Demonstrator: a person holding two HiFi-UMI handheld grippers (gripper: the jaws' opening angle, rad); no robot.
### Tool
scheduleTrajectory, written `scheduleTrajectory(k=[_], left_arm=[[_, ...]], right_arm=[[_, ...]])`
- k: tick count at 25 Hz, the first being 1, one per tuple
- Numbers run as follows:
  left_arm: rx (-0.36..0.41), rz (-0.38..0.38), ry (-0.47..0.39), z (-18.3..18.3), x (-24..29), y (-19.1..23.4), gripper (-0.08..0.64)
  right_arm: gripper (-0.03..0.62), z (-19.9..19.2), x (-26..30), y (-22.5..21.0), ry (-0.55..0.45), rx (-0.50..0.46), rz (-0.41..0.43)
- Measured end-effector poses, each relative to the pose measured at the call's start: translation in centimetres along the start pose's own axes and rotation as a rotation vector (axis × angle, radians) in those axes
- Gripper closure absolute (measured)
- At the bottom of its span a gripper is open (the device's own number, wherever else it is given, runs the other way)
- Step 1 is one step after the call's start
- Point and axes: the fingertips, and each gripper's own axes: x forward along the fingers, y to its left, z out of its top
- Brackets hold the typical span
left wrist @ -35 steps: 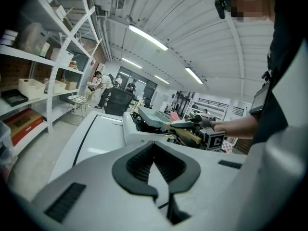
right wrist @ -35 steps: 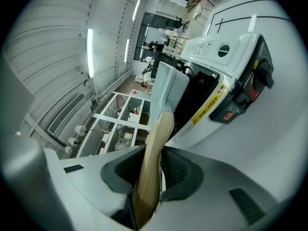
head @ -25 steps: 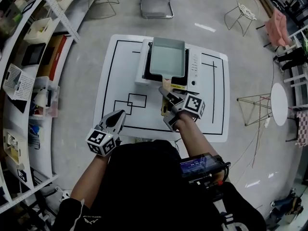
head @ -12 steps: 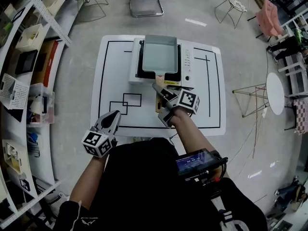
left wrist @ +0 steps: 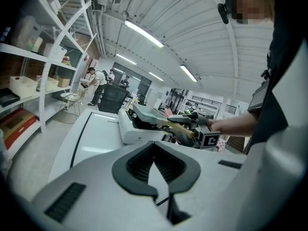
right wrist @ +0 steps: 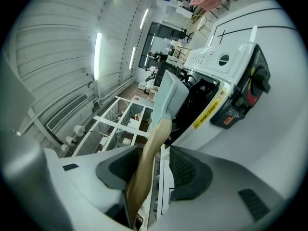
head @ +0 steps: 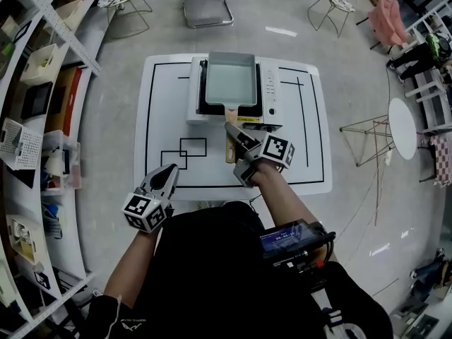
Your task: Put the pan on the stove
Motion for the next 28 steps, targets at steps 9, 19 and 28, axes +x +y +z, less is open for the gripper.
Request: scheduleTrajectory(k=[9,19,28], left_arm=[[0.024,-0.028,0.008,0.4,0.7,-0.5,0.551],[0.06,-0.112,0.005,1.4,2.7,-2.1,0.551],[0.092,-0.194,0.027,1.4,4.6,-4.2,0.551]], right_arm=[[0.376,0.8,-2.1,0.4,-0.045,-0.038,-0.002],[0.51,2.4,-6.8,0.1,-0.138,-0.215,-0.078],[0.56,2.6,-11.8,-0.9,-0.181,-0.386,-0.175]])
